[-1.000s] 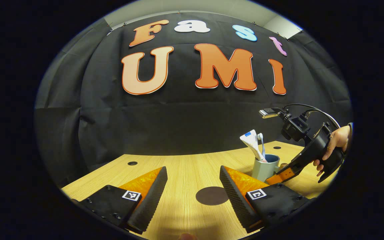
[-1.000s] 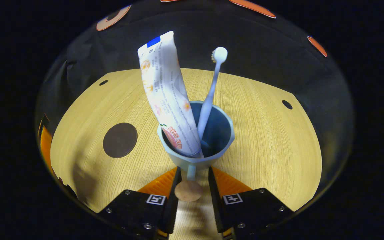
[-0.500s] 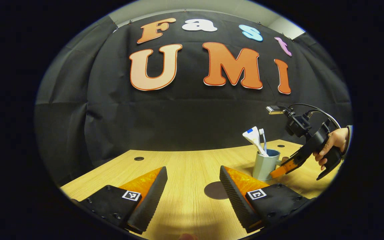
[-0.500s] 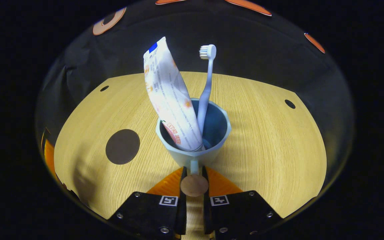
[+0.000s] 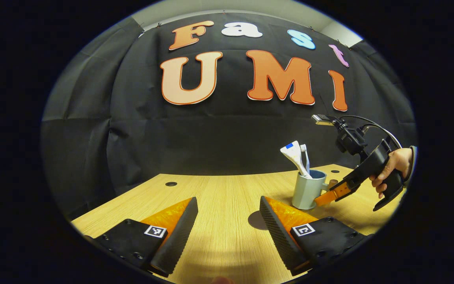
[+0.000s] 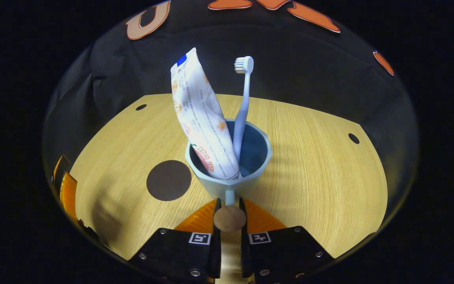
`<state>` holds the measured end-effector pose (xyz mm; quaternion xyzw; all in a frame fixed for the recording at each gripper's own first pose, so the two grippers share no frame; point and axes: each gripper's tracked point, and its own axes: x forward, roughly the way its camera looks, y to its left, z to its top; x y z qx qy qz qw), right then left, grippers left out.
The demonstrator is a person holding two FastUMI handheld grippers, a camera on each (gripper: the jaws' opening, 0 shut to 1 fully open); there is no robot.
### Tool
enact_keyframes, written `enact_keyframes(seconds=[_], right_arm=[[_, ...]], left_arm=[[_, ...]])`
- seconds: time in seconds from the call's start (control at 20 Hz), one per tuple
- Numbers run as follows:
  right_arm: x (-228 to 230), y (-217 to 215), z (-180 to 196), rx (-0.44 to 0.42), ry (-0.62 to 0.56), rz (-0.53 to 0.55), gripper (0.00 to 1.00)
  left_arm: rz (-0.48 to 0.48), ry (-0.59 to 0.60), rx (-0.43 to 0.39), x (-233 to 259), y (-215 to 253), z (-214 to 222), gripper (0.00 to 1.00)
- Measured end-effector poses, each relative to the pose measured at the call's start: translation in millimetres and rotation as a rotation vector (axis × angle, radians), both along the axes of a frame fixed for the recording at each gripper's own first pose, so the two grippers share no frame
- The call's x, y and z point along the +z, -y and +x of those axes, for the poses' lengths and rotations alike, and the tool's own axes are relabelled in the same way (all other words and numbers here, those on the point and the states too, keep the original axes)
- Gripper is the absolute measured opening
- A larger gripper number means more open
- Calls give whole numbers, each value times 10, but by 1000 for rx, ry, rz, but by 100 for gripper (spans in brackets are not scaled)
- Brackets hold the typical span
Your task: Put the toothbrush and toothpaste on the desktop into the cup, then pick up the cup and place it on the coaster on the desktop.
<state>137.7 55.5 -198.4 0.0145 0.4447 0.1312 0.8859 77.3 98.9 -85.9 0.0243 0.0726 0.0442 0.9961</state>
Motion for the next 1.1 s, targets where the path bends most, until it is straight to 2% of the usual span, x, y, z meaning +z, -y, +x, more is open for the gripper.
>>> enact_keyframes(seconds=[0.3,0.45,0.95,1.1], right_arm=[[107,4,-15,62,39,18,20],[252,-1,-13,88,93,-23,20],[-202,-23,-61,72,-32,-65,22],[-180,-9,-62,89,-25,-110,24]], left_arm=[[9,0,14,-10,-95,-59,100],[-7,-9,26,-55,-153,-72,100],[-29,-34,25,-182,-159,-87,100],[-30,-32,23,-189,-156,-76,100]])
